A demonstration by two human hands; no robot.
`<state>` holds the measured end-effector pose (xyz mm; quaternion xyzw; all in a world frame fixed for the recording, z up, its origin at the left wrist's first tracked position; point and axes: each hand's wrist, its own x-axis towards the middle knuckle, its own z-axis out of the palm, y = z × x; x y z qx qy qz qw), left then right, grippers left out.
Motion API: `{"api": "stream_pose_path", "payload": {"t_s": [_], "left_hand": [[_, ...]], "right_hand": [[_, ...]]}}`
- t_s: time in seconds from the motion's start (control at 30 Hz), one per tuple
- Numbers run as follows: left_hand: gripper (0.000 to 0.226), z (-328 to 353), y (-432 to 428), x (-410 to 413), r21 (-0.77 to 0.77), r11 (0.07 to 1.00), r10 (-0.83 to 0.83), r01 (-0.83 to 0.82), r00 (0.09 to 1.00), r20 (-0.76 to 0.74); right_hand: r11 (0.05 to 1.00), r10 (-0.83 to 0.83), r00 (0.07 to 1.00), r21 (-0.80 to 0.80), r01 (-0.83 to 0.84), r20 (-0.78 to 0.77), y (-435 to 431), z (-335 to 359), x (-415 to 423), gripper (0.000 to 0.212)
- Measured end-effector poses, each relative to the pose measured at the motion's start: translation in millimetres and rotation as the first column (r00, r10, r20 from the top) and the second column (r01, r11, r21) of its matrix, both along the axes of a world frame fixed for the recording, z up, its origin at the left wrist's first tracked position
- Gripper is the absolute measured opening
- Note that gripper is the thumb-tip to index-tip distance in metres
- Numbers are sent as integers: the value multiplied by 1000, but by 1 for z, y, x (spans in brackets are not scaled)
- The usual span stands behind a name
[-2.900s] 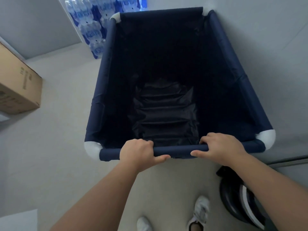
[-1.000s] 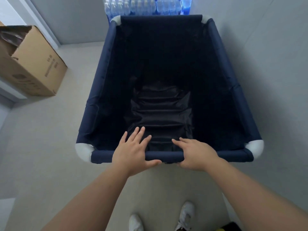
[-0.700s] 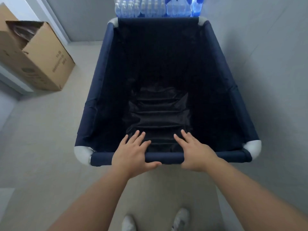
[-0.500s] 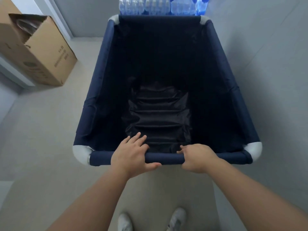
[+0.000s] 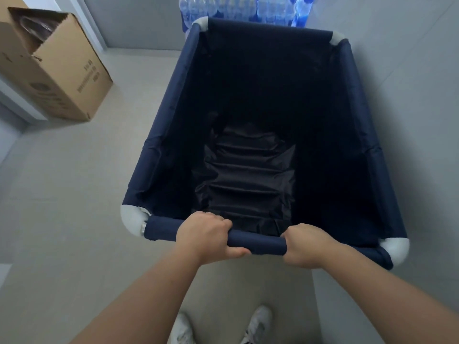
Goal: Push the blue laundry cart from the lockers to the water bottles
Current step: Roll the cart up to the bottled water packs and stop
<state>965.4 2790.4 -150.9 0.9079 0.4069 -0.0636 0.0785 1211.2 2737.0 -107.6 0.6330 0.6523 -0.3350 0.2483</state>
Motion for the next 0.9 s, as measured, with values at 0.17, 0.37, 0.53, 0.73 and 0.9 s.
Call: {"api": "stream_pose_path", "payload": {"t_s": [0.17, 0.37, 0.53, 0.73, 0.9], "left_hand": [[75, 4, 7, 5, 13, 1000, -8, 9, 999, -43], [84, 5, 10, 16, -18, 1000, 25, -26, 998, -57], [100, 6, 7, 18, -42, 997, 62, -64, 997, -33], [86, 6, 1, 21, -71, 992, 103, -106, 994, -39], [82, 7, -1, 25, -58, 992, 107, -109, 994, -30]], "right_hand": [[975, -217, 963, 16, 223, -161, -19, 2, 24, 88], [951, -244, 960, 161, 265, -141, -19, -4, 23, 101], [954, -211, 970, 191, 231, -123, -18, -8, 27, 101], [960, -180, 976, 193, 202, -122, -17, -8, 33, 107], [960, -118, 992, 250, 126, -47, -15, -12, 39, 104]]}}
